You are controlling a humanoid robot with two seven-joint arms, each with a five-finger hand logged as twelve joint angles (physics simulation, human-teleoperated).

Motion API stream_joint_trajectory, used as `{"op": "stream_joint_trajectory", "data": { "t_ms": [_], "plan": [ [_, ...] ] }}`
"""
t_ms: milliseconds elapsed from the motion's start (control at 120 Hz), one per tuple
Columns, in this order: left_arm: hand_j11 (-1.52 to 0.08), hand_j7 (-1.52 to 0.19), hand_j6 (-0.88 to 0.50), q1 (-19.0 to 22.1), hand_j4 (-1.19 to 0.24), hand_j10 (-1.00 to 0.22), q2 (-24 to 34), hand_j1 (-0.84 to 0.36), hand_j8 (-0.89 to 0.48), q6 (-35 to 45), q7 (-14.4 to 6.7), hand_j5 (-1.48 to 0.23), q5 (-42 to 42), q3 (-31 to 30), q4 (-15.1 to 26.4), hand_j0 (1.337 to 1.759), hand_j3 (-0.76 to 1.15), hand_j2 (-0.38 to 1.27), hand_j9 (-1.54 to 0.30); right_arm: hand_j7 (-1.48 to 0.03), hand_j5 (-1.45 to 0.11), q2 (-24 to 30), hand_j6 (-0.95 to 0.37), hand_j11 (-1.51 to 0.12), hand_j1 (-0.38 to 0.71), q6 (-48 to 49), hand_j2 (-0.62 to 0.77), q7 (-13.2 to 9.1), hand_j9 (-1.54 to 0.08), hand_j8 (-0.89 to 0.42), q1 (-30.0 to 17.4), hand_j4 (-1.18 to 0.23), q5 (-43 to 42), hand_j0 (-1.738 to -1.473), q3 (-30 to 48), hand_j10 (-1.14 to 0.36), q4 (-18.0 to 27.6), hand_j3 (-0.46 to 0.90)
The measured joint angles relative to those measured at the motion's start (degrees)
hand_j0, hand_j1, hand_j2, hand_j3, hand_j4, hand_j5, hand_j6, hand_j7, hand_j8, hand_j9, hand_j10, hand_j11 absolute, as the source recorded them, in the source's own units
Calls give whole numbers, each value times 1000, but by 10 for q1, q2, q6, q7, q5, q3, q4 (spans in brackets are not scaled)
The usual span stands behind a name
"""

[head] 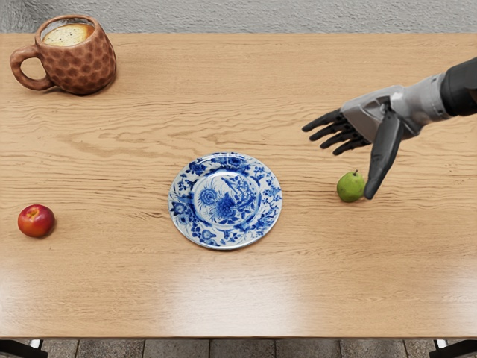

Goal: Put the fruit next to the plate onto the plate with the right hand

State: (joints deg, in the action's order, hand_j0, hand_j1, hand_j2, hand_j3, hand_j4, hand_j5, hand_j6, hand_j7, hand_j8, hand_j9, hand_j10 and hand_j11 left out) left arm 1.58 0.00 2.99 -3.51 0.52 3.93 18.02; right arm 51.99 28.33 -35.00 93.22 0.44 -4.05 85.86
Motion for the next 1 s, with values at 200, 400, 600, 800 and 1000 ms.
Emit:
{"op": "stream_joint_trajectory", "data": {
  "t_ms": [200, 400, 600, 800, 1000],
  "plan": [
    [-3, -3, -2, 0, -2, -2, 0, 346, -2, 0, 0, -3, 0, 0, 0, 1658, 0, 0, -3, -36, -36, -6, -30, -36, -316, -1, -6, 0, -36, -29, -3, -29, -2, -1658, -4, -29, -5, 0],
    [-3, -3, -2, 0, -2, -2, 0, 346, -2, 0, 0, -3, 0, 0, 0, 1658, 0, 0, -3, -33, -33, -42, -28, -33, -319, -34, -5, 0, -33, -27, 3, -27, -49, -1658, -15, -27, -51, 0],
    [-3, -3, -2, 0, -2, -2, 0, 346, -2, 0, 0, -3, 0, 0, 0, 1658, 0, 0, -3, -33, -33, -216, -28, -33, -319, -112, -5, 0, -33, -27, -8, -27, -123, -1658, -101, -27, -216, 0],
    [-3, -3, -2, 0, -2, -2, 0, 346, -2, 0, 0, -3, 0, 0, 0, 1658, 0, 0, -3, -34, -34, -325, -29, -34, -318, -139, -5, 0, -34, -28, -36, -28, -159, -1658, -209, -27, -326, 0],
    [-3, -3, -2, 0, -2, -2, 0, 346, -2, 0, 0, -3, 0, 0, 0, 1658, 0, 0, -3, -36, -36, -341, -30, -36, -317, -188, -5, 0, -36, -29, -58, -29, -167, -1658, -225, -29, -337, 0]
  ]
}}
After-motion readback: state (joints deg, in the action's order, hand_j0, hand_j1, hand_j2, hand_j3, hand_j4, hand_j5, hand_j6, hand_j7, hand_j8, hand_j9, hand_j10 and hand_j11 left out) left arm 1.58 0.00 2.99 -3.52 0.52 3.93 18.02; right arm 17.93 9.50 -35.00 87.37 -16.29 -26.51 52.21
